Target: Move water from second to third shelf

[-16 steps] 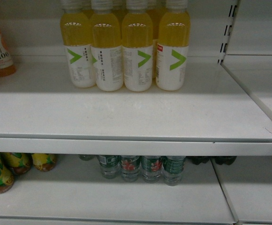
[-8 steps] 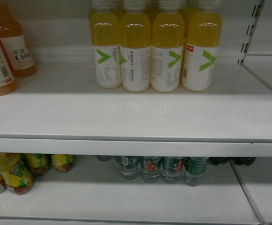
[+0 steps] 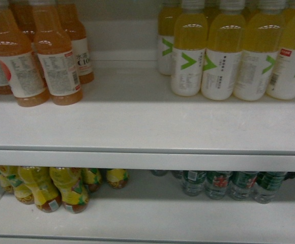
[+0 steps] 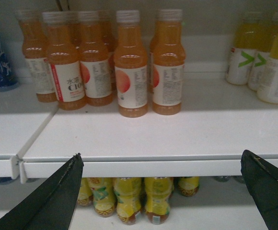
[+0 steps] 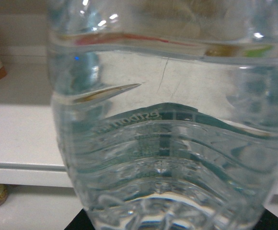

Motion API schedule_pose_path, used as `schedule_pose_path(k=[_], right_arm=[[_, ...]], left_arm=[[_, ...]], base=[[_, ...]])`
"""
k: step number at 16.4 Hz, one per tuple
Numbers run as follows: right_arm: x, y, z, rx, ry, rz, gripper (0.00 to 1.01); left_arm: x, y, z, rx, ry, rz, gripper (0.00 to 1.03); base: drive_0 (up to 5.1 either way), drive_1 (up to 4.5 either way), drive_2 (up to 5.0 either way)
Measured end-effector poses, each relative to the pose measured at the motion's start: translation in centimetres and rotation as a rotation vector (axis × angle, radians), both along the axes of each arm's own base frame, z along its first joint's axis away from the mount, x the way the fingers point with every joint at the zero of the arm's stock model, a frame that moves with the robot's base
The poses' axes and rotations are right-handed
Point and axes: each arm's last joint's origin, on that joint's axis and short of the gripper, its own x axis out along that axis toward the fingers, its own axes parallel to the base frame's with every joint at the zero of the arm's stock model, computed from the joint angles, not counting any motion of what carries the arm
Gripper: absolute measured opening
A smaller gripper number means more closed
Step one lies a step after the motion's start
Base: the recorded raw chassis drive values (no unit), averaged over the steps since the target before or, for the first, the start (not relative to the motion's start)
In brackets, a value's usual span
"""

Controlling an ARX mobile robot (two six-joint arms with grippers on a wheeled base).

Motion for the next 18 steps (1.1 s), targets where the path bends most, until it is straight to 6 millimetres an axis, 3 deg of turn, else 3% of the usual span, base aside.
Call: schedule_pose_path(k=[18], right_arm=[[-0.02, 0.0, -0.01, -0.005, 0.001, 0.001, 0.4]], left_arm=[[0.0, 0.0, 0.0, 0.0, 0.0, 0.0, 0.98]], base=[[-5.0, 2.45, 2.4]])
